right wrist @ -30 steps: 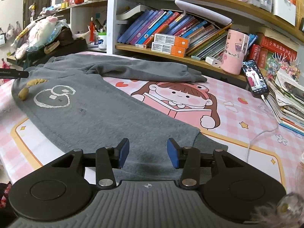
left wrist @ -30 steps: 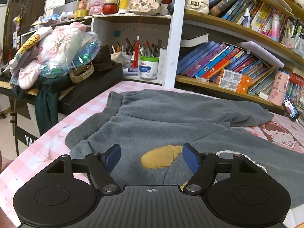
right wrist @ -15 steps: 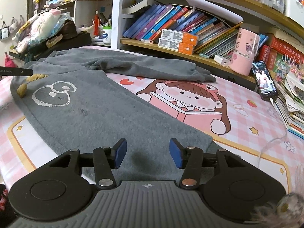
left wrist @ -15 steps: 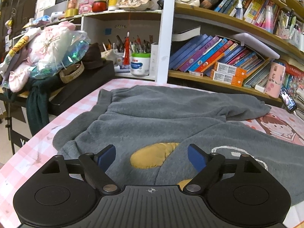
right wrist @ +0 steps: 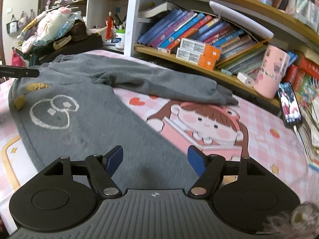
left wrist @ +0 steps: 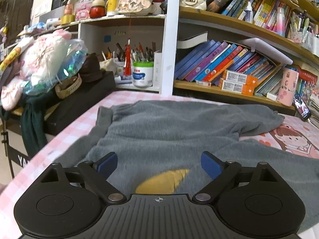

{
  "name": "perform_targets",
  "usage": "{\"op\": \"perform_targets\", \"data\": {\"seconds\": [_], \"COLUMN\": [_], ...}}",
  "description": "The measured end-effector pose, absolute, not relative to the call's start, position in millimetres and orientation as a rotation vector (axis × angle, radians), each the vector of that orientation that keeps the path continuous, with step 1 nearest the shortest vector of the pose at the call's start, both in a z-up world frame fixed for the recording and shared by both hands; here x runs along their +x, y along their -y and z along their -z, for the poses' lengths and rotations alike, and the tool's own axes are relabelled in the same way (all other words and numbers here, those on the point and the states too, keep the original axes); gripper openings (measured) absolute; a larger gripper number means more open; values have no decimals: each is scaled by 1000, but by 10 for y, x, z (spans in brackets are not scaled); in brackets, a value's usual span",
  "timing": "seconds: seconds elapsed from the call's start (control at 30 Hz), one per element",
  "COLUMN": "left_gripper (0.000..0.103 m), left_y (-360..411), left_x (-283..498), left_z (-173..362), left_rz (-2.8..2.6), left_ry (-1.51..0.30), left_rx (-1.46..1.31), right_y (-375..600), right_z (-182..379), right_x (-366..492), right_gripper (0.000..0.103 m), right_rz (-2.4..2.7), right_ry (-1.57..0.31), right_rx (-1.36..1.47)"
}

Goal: Fold clothes

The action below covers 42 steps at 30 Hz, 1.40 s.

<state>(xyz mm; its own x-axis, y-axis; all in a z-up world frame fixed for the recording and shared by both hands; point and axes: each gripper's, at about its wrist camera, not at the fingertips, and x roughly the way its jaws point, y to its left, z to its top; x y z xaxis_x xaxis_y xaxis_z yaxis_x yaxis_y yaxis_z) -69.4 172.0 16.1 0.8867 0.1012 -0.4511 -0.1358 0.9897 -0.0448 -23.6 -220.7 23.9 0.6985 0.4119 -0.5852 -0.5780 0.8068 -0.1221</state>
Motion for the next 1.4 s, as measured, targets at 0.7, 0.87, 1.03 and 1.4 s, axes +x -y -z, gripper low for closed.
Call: {"op": "perform_targets", "data": {"seconds": [0.7, 0.87, 1.03, 1.4], "left_gripper": [98, 98, 98, 98], "left_y": [-1974, -2057, -2128, -2310], "left_x": [437, 828, 1142, 1635], "left_z": [-560, -509, -392, -213], "left_rz": [-75, -53, -34, 27], "left_ry": [-473, -506, -547, -620], "left_rx": [134, 209, 288, 320], "right_y": [2170, 2145, 2041, 1886], "right_z": [-623, -529, -348, -53], "right_x": [1648, 2275, 2771, 3285], "right_gripper": [75, 75, 73, 69], "right_rz": [-666, -647, -613, -619], "right_ry": [-558, -598, -623, -684], "right_rx": [-379, -346, -348, -433]}}
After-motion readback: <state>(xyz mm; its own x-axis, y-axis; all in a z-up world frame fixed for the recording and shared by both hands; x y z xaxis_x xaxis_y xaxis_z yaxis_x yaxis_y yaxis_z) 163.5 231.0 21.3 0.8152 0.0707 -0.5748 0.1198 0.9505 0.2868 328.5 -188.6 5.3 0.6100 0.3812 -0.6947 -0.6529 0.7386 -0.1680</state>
